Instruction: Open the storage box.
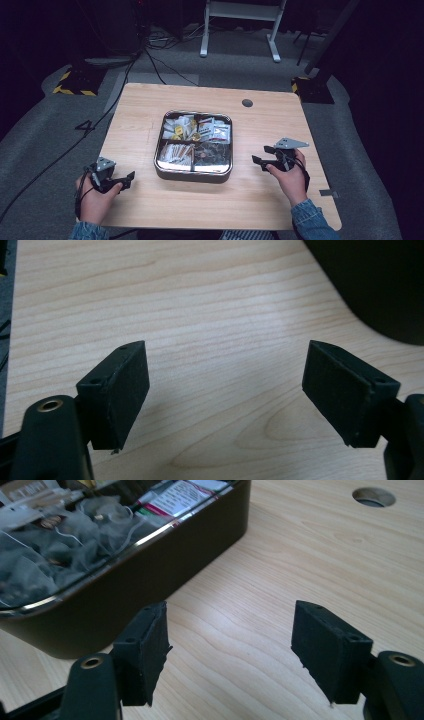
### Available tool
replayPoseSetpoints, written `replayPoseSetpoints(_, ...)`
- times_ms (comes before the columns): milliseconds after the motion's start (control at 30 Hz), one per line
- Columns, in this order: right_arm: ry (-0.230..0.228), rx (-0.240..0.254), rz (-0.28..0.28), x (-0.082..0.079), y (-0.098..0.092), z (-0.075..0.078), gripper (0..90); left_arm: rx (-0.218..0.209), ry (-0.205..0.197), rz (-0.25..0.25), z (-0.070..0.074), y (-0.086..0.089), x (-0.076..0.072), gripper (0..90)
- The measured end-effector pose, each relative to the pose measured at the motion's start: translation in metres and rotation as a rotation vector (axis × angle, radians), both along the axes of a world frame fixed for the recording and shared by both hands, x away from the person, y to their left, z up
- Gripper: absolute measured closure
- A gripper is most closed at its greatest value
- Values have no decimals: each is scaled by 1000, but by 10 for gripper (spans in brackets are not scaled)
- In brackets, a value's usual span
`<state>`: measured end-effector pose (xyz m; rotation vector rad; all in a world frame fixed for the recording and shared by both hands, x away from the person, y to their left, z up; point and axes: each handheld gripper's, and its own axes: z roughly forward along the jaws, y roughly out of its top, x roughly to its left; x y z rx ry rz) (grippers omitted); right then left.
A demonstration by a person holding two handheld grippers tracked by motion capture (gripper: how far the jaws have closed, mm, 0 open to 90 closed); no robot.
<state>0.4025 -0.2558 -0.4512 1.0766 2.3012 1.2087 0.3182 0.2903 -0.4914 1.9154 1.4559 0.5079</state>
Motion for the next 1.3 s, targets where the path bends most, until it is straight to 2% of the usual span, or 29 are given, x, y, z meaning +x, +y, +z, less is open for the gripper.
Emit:
replayPoseSetpoints(100,-4,7,12,0,3,4,317,-13,-8,-3,4,0,-1,217)
replayPoseSetpoints(300,-22,22,60,2,20,17,298,-39,-67,12,10,-1,-3,226)
replayPoseSetpoints(333,-27,26,74,3,28,20,287,-47,-83,18,11,-2,-3,226)
replayPoseSetpoints(367,-27,26,74,3,28,20,287,-47,-83,18,11,-2,-3,225)
replayPoseSetpoints(400,-32,25,91,6,36,23,282,-51,-104,23,12,-2,-4,223)
replayPoseSetpoints(433,-32,25,91,6,36,23,282,-51,-104,23,12,-2,-4,221)
replayPoseSetpoints(467,-37,19,104,8,45,27,273,-55,-131,34,14,-2,-4,218)
replayPoseSetpoints(567,-43,14,125,10,54,32,266,-57,-140,37,15,-2,-4,214)
replayPoseSetpoints(600,-51,6,144,13,64,37,258,-54,-157,43,16,-2,-5,215)
replayPoseSetpoints(633,-51,6,144,13,64,37,258,-54,-157,43,16,-2,-5,214)
replayPoseSetpoints(667,-61,-1,156,16,74,41,250,-52,-164,44,15,-2,-6,212)
replayPoseSetpoints(933,-58,6,188,29,101,45,235,-26,-152,49,12,0,-11,211)
replayPoseSetpoints(1133,-42,13,202,38,119,48,227,20,-134,40,7,0,-12,209)
replayPoseSetpoints(1300,-34,9,220,46,133,48,228,55,-104,21,0,-2,-8,195)
